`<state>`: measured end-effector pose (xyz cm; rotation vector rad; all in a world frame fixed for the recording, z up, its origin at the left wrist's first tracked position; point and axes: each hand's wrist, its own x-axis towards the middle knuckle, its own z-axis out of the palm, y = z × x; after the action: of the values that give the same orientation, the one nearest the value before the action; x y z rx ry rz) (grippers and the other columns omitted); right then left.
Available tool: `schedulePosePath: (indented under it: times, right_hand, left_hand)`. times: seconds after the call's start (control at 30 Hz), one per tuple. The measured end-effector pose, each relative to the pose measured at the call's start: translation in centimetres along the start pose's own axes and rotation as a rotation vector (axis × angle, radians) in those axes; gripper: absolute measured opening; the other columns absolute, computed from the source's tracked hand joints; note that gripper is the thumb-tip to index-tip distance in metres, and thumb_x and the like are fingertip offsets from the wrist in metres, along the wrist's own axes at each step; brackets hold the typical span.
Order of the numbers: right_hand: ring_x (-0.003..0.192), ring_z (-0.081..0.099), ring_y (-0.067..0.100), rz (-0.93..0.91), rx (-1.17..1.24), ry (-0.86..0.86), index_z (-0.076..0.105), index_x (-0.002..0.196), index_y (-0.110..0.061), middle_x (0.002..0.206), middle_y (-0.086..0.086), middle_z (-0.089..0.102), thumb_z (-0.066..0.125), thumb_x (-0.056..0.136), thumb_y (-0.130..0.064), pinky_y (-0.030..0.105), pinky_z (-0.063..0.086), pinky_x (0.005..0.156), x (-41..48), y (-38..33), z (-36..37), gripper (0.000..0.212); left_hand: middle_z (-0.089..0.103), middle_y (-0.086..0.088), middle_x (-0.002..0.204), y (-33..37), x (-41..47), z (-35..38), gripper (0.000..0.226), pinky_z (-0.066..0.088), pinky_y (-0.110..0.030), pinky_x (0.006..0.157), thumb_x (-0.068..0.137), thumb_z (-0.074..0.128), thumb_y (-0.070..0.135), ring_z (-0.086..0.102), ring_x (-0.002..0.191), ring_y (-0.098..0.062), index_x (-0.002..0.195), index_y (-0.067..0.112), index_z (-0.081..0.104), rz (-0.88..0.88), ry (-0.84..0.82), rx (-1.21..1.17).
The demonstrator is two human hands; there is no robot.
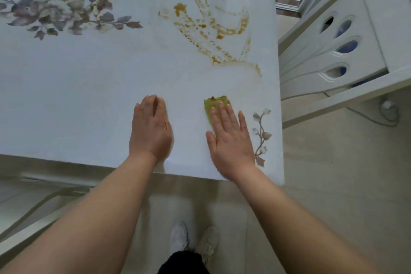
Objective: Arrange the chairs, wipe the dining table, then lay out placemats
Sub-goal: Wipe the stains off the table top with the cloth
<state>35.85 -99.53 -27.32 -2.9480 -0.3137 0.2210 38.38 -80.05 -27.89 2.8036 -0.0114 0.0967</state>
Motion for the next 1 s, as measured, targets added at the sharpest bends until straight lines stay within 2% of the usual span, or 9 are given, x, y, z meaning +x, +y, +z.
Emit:
schedulePosePath:
  times: [0.13, 0.23, 0.33, 0.47, 0.53, 0.6, 0.73, 0.9, 1.0]
  right_hand:
    - [0.147, -0.005, 0.010, -0.137, -0.011, -0.013, 0.011, 0.152, -0.020, 0.160, -0.003, 0.002, 0.014, 0.098, -0.041, 0.040, -0.006, 0.118, -2.5, 1.5, 0.1, 0.059]
    - [0.147, 0.001, 0.010, -0.033, -0.037, 0.027, 0.014, 0.152, -0.019, 0.159, -0.003, 0.004, 0.012, 0.096, -0.042, 0.040, -0.006, 0.118, -2.3, 5.2, -0.6, 0.061]
    - [0.146, -0.005, 0.009, 0.091, -0.060, 0.025, 0.006, 0.153, -0.021, 0.160, -0.005, -0.002, 0.003, 0.092, -0.046, 0.038, -0.011, 0.118, -0.6, 7.9, -1.3, 0.066]
    - [0.147, -0.009, 0.012, 0.222, -0.059, 0.012, 0.001, 0.153, -0.020, 0.161, -0.001, -0.005, 0.005, 0.093, -0.044, 0.039, -0.013, 0.117, 1.3, 8.0, -1.5, 0.065]
    - [0.147, -0.011, 0.014, 0.152, -0.056, 0.028, 0.002, 0.153, -0.019, 0.160, 0.000, -0.005, 0.007, 0.095, -0.043, 0.041, -0.010, 0.118, 0.1, 6.5, -1.2, 0.063]
    - [0.147, -0.006, 0.014, -0.010, -0.051, 0.038, 0.010, 0.152, -0.017, 0.160, 0.001, 0.001, 0.012, 0.097, -0.043, 0.042, -0.004, 0.118, -1.7, 5.4, -0.9, 0.061]
    - [0.147, 0.003, 0.012, -0.184, -0.042, -0.003, 0.019, 0.151, -0.020, 0.159, -0.002, 0.010, 0.017, 0.098, -0.041, 0.042, -0.002, 0.117, -0.6, 7.2, -1.2, 0.057]
    - [0.146, -0.006, 0.008, -0.204, -0.065, -0.025, 0.009, 0.152, -0.027, 0.160, -0.008, 0.001, 0.007, 0.096, -0.047, 0.039, -0.011, 0.118, 5.1, 10.7, -2.1, 0.060]
    - [0.146, -0.009, 0.007, -0.220, -0.044, -0.026, 0.006, 0.153, -0.026, 0.160, -0.008, -0.003, 0.006, 0.095, -0.047, 0.037, -0.015, 0.117, 9.1, 13.1, -3.2, 0.061]
  left_hand:
    - [0.046, -0.025, 0.120, 0.6, -0.1, -0.2, 0.039, 0.036, -0.056, 0.095, 0.077, 0.036, 0.000, 0.043, 0.107, -0.043, 0.113, -0.009, 0.048, -0.030, -0.037, 0.056]
    - [0.049, -0.028, 0.116, 1.4, -0.3, -0.3, 0.041, 0.037, -0.055, 0.092, 0.067, 0.040, -0.012, 0.042, 0.104, -0.043, 0.107, -0.012, 0.050, -0.041, -0.040, 0.034]
    - [0.052, -0.026, 0.113, 2.4, -0.2, -0.2, 0.036, 0.038, -0.053, 0.092, 0.070, 0.040, -0.012, 0.043, 0.102, -0.040, 0.104, -0.010, 0.051, -0.013, -0.018, -0.041]
    - [0.051, -0.025, 0.122, 4.1, 0.3, 0.9, 0.041, 0.034, -0.051, 0.101, 0.075, 0.041, -0.010, 0.044, 0.112, -0.039, 0.115, -0.009, 0.052, 0.049, -0.006, -0.084]
    - [0.050, -0.025, 0.125, 5.2, 0.6, 1.6, 0.040, 0.033, -0.050, 0.104, 0.078, 0.041, -0.009, 0.045, 0.116, -0.041, 0.117, -0.009, 0.051, 0.035, -0.014, -0.095]
    - [0.048, -0.025, 0.129, 6.4, 1.1, 2.1, 0.039, 0.030, -0.048, 0.107, 0.083, 0.041, -0.006, 0.043, 0.120, -0.041, 0.120, -0.009, 0.050, 0.001, -0.003, -0.094]
    - [0.037, -0.024, 0.143, 8.4, 2.8, 3.0, 0.045, 0.019, -0.042, 0.115, 0.091, 0.039, 0.000, 0.031, 0.134, -0.038, 0.135, -0.009, 0.040, -0.109, 0.024, -0.112]
    - [0.048, -0.027, 0.127, 10.2, 4.0, 4.5, 0.032, 0.035, -0.055, 0.099, 0.086, 0.046, 0.003, 0.044, 0.114, -0.045, 0.115, -0.010, 0.052, -0.226, 0.098, -0.115]
    - [0.047, -0.025, 0.126, 10.6, 3.9, 4.9, 0.039, 0.036, -0.055, 0.100, 0.084, 0.041, 0.008, 0.043, 0.115, -0.041, 0.118, -0.008, 0.051, -0.244, 0.128, -0.047]
